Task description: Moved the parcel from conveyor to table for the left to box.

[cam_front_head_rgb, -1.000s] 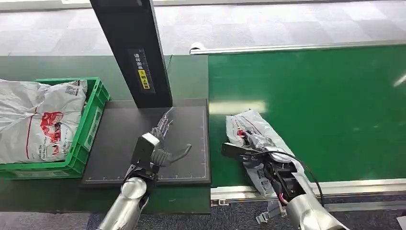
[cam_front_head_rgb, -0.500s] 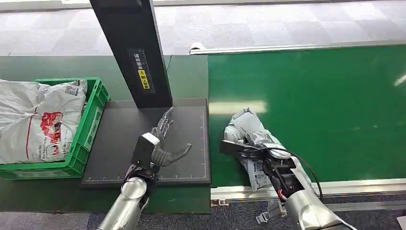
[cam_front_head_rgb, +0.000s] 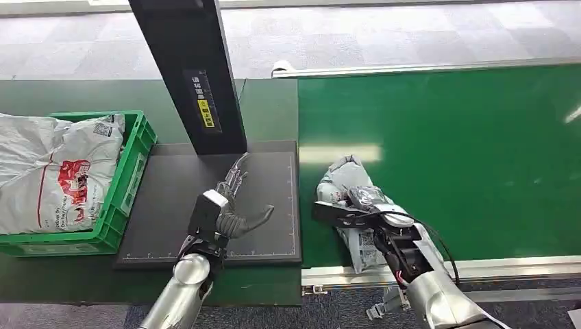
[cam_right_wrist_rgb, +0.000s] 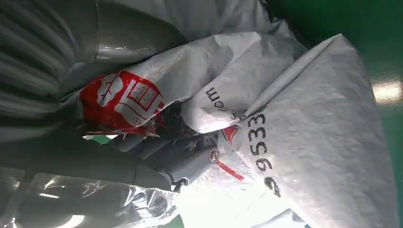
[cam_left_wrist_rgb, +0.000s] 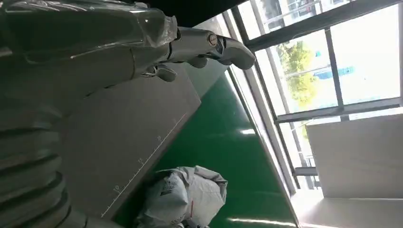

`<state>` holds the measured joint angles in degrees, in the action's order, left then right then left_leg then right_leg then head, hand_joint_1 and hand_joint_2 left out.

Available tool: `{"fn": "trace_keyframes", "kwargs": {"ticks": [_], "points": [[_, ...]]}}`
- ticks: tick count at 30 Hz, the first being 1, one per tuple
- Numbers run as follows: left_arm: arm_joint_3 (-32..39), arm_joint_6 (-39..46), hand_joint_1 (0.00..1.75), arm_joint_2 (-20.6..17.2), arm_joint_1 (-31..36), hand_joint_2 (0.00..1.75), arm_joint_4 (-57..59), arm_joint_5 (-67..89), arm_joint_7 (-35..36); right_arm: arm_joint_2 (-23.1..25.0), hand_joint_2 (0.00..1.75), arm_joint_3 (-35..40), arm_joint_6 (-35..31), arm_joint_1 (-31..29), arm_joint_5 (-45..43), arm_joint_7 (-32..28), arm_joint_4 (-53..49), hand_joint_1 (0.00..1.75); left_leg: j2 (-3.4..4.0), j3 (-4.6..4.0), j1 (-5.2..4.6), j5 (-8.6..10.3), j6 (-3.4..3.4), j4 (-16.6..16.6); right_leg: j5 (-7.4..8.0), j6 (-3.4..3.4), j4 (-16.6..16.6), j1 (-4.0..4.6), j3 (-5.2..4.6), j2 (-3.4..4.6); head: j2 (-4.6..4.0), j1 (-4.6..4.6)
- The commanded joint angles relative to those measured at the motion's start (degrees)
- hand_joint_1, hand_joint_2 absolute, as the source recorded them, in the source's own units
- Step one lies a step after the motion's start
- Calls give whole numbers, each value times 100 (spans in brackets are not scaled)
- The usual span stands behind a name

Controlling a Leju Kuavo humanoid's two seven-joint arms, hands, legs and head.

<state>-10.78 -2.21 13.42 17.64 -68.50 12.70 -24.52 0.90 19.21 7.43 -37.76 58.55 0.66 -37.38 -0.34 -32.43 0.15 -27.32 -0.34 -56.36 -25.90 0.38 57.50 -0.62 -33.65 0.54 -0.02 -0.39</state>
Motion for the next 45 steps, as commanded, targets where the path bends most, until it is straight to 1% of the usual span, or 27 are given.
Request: {"fn": "trace_keyframes", "kwargs": {"ticks": [1, 3, 5, 7, 8, 9, 11, 13, 15, 18, 20, 23, 25, 28, 30, 31, 32, 33, 35, 36, 37, 38, 40, 41, 42, 43, 45], "points": [[58, 45, 0, -132, -7, 175, 132, -15, 0, 23, 175, 173, -203, -254, -108, -444, 229, 175, 9, 15, -3, -3, -4, 7, -2, -4, -4, -2, 11, 3, 0, 0], [110, 127, 0, -148, -102, 175, 10, -38, -95, 54, 175, 107, -433, -230, -203, -635, 9, 175, 10, 8, -2, -2, -3, 4, -1, -3, -2, -2, 4, 5, 0, 0], [282, 605, 0, -84, -204, 175, -183, 19, -283, 85, 175, -34, -745, -160, -321, -742, -308, 175, 18, 10, -3, -5, -4, 5, -1, -4, -1, -2, 3, 12, 0, -2], [466, 1058, 0, -5, -327, 175, -493, -143, -591, 127, 175, -232, -1279, -50, -469, -1014, -811, 175, 22, 9, -3, -7, -5, 3, -2, -5, 1, -2, 0, 16, 0, 0], [507, 1170, 0, 5, -365, 175, -578, -199, -687, 144, 175, -281, -1419, -26, -506, -1099, -944, 175, 19, 3, -2, -6, -4, 1, -2, -4, 2, -1, -5, 13, 0, 0], [558, 1402, 0, 20, -434, 175, -740, -258, -872, 194, 175, -407, -1691, 41, -619, -1277, -1235, 175, 17, 1, -1, -5, -3, 0, -1, -3, 2, 0, -7, 12, 0, 0], [572, 1596, 0, 32, -519, 175, -966, -534, -1110, 246, 175, -508, -2164, 182, -688, -1673, -1773, 175, 19, 4, -2, -7, -5, 0, -4, -5, 4, -1, -6, 13, 0, 0], [597, 1858, 0, 85, -554, 175, -1093, -685, -1270, 355, 175, -649, -2522, 343, -901, -2030, -2280, 175, 22, 4, -1, -10, -5, -2, -6, -6, 6, 0, -8, 15, 0, -2], [570, 1870, 0, 76, -536, 175, -1102, -798, -1273, 395, 175, -690, -2689, 476, -997, -2196, -2601, 175, 8, -4, 0, -3, -2, 0, -2, -3, 3, 1, -11, 4, 0, -2], [566, 1830, 0, 101, -443, 175, -1030, -928, -1264, 447, 175, -775, -2895, 660, -1059, -2372, -2957, 175, 2, -1, 0, -2, -2, 1, -3, -2, 0, 1, -4, -3, 0, 0], [611, 1794, 0, 159, -400, 175, -1026, -1064, -1290, 505, 175, -879, -3133, 738, -1209, -2598, -3123, 175, 3, 3, 1, -3, -3, 3, -4, -3, -2, 2, 0, -4, 0, 0], [610, 1795, 0, 160, -386, 175, -1030, -1063, -1290, 498, 175, -884, -3133, 736, -1209, -2598, -3132, 175, 1, 1, -2, -3, -3, 1, -4, -3, 1, -1, 0, -6, 0, -2], [714, 1820, 0, 237, -377, 175, -1063, -1276, -1406, 546, 175, -950, -3323, 857, -1463, -2904, -3387, 175, 2, 4, -2, -4, -4, 2, -5, -4, 1, -2, 2, -4, 0, -2], [770, 1900, 0, 239, -300, 175, -1063, -1446, -1514, 553, 175, -910, -3305, 984, -1434, -2931, -3584, 175, -1, 6, 0, -4, -5, 3, -6, -5, -1, 0, 3, -8, 0, 0], [816, 1938, 0, 241, -290, 175, -1124, -1556, -1548, 550, 175, -873, -3199, 973, -1398, -2906, -3521, 175, 1, 2, -1, -3, -3, 1, -4, -3, 1, -1, -2, -2, 0, 0], [802, 1924, 0, 224, -318, 175, -1183, -1583, -1548, 454, 175, -702, -2994, 893, -1215, -2953, -3416, 175, 2, 8, -2, -5, -5, 3, -6, -5, 0, -1, 3, -4, 0, -2], [793, 1888, 0, 215, -332, 175, -1232, -1662, -1548, 352, 175, -453, -2768, 675, -767, -2920, -3191, 175, 7, 3, 0, -4, -3, 1, -2, -3, 0, 1, -3, 2, 0, -2], [786, 1865, 0, 208, -331, 175, -1249, -1689, -1548, 364, 175, -340, -2659, 472, -529, -2884, -2996, 175, 12, 1, -1, -3, -2, -1, -1, -2, 2, -1, -7, 8, 0, -2], [735, 1794, 0, 207, -298, 175, -1232, -1698, -1548, 321, 175, 229, -2220, -359, 298, -2806, -2095, 175, 34, -3, -5, -6, -2, -8, 2, -2, 12, -4, -17, 28, 0, -2], [717, 1799, 0, 213, -272, 175, -1204, -1699, -1548, 353, 175, 434, -2129, -688, 426, -2821, -1646, 175, 39, -1, -4, -6, -3, -8, 4, -2, 11, -2, -17, 32, 0, 2], [698, 1829, 0, 205, -223, 175, -1168, -1710, -1548, 400, 175, 825, -2146, -1130, 717, -2852, -978, 175, 47, -5, -7, -6, -2, -9, 6, -1, 16, -7, -22, 41, 0, -2], [696, 1867, 0, 194, -191, 175, -1155, -1706, -1548, 466, 175, 1053, -2284, -1351, 907, -2836, -620, 175, 68, -2, -8, -8, -3, -11, 11, -3, 18, -7, -25, 59, 0, 0], [700, 1871, 0, 188, -162, 175, -1127, -1716, -1548, 522, 175, 1076, -2342, -1421, 897, -2825, -483, 175, 52, 0, -4, -3, -4, -5, 9, -5, 12, -3, -17, 42, 0, 0], [701, 1868, 0, 184, -162, 175, -1127, -1719, -1548, 531, 175, 1086, -2370, -1408, 900, -2828, -464, 175, 28, -1, -4, 5, 0, 0, 6, -3, 8, -3, -11, 21, 0, -2], [700, 1880, 0, 174, -154, 175, -1123, -1735, -1548, 504, 175, 1440, -2249, -1558, 1126, -2934, -207, 175, 30, 2, -1, 5, -3, 0, 7, -5, 6, 0, -8, 20, 0, 0], [700, 1899, 0, 162, -134, 175, -1102, -1759, -1548, 567, 175, 1703, -2193, -1682, 1222, -2973, 23, 175, 17, 4, -1, 6, -2, 1, 5, -2, 4, 0, -4, 10, 0, -2], [694, 1915, 0, 138, -117, 175, -1051, -1821, -1548, 753, 175, 2381, -1954, -1905, 1468, -3157, 531, 175, 28, 9, -4, 3, -2, 1, 5, -2, 6, -3, -3, 23, 0, -2]]}}
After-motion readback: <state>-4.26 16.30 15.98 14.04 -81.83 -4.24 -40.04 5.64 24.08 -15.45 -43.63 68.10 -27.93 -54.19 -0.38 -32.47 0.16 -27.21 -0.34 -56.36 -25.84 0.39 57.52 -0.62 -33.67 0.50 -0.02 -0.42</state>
